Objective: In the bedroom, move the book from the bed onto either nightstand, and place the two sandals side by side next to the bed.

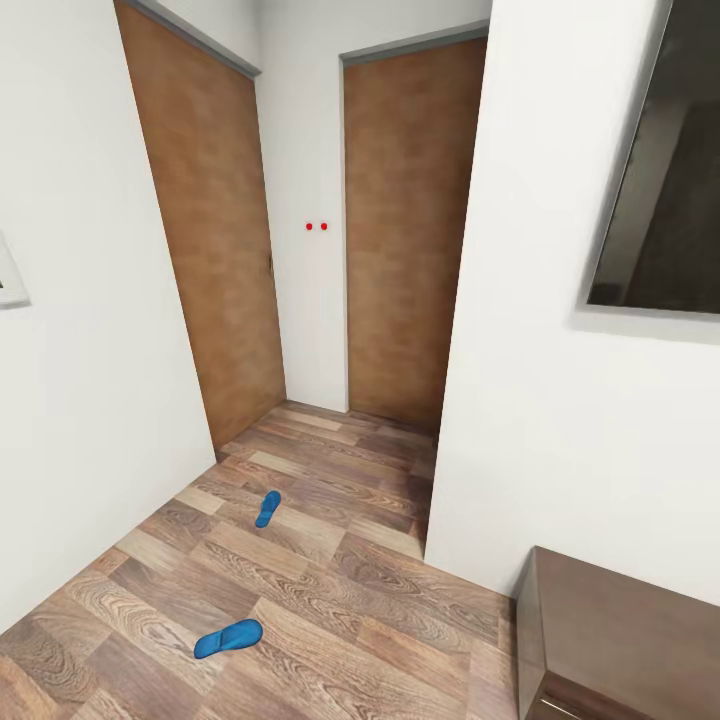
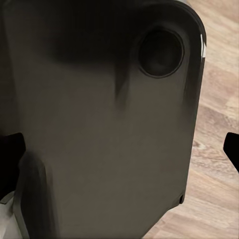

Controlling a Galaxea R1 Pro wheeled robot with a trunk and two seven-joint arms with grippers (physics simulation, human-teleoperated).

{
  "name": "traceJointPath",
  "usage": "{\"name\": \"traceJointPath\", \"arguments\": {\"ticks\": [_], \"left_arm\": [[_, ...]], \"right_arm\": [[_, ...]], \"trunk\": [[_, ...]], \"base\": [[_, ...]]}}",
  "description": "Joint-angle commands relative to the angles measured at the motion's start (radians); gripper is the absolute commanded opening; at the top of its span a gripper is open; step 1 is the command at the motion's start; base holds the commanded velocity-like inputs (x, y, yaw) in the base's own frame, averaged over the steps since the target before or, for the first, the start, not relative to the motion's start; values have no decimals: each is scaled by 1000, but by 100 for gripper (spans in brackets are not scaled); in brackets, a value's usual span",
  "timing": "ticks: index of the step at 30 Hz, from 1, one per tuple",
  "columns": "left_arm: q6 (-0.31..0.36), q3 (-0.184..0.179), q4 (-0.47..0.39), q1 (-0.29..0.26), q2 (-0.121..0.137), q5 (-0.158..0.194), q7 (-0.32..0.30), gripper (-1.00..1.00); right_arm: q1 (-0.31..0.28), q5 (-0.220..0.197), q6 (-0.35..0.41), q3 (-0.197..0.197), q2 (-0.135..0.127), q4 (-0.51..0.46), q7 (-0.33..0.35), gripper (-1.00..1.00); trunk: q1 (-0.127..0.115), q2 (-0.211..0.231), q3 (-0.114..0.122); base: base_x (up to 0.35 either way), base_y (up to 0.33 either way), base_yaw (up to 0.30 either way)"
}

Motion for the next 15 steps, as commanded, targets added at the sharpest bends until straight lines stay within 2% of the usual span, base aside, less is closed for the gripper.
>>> {"name": "traceJointPath", "arguments": {"ticks": [1,15], "left_arm": [[6,0,-3,0,0,1,-1,100],[7,0,-4,0,0,1,-1,100]], "right_arm": [[-1,-1,0,0,0,0,2,100],[-1,-3,-2,-7,-5,0,2,100]], "trunk": [[0,-1,-1],[0,-1,-1]], "base": [[0,0,0],[0,0,0]]}}
